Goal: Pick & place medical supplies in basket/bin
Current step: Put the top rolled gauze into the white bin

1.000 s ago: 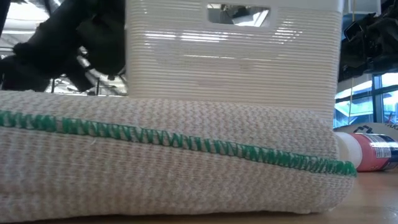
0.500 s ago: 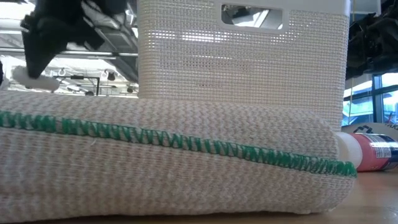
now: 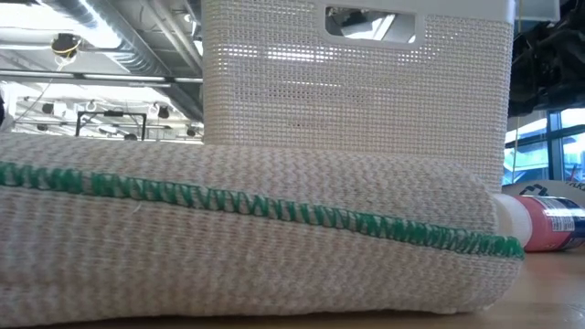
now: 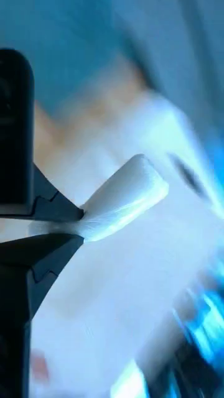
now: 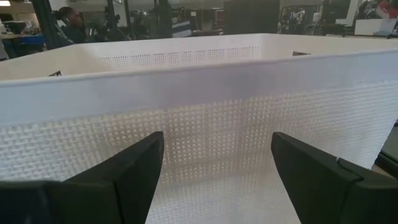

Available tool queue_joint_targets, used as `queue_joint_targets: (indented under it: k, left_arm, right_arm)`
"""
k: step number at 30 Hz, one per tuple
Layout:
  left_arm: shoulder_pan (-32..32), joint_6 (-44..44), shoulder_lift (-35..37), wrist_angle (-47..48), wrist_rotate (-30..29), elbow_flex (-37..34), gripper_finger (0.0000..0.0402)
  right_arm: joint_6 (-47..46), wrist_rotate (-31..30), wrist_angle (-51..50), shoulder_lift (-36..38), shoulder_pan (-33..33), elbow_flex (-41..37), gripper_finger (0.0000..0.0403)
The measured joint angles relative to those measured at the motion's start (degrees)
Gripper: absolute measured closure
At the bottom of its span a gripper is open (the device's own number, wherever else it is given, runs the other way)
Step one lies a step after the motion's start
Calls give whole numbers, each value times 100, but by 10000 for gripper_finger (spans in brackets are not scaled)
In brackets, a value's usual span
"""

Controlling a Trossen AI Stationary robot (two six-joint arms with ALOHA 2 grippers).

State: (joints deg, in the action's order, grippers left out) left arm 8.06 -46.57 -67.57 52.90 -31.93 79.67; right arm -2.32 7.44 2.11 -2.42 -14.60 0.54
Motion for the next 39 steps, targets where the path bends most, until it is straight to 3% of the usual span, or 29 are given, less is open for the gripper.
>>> queue_joint_targets:
  k: [3, 6, 15, 18, 28, 39]
  left_arm:
    - [-183, 1721, -210, -1947, 419, 14, 377]
    - [-393, 2844, -679, -3004, 1094, 14, 377]
    - [-935, 3135, -2406, -2727, 3025, -3, 377]
    - [-972, 3137, -2903, -2701, 3402, -3, 377]
    - [-1091, 3137, -3827, -2015, 3714, -1, 375]
    - [-1102, 3133, -3887, -1520, 3316, -1, 315]
  right_arm:
    - [0, -37, -7, 0, -1, 0, 104]
    - [-4, -49, -5, 0, -1, 0, 104]
    - [-18, -50, -7, -13, -1, 0, 104]
    - [-18, -50, -7, -13, -1, 0, 104]
    - [-20, -48, -7, -24, -1, 0, 104]
    - [-16, -48, -9, -208, 0, 0, 104]
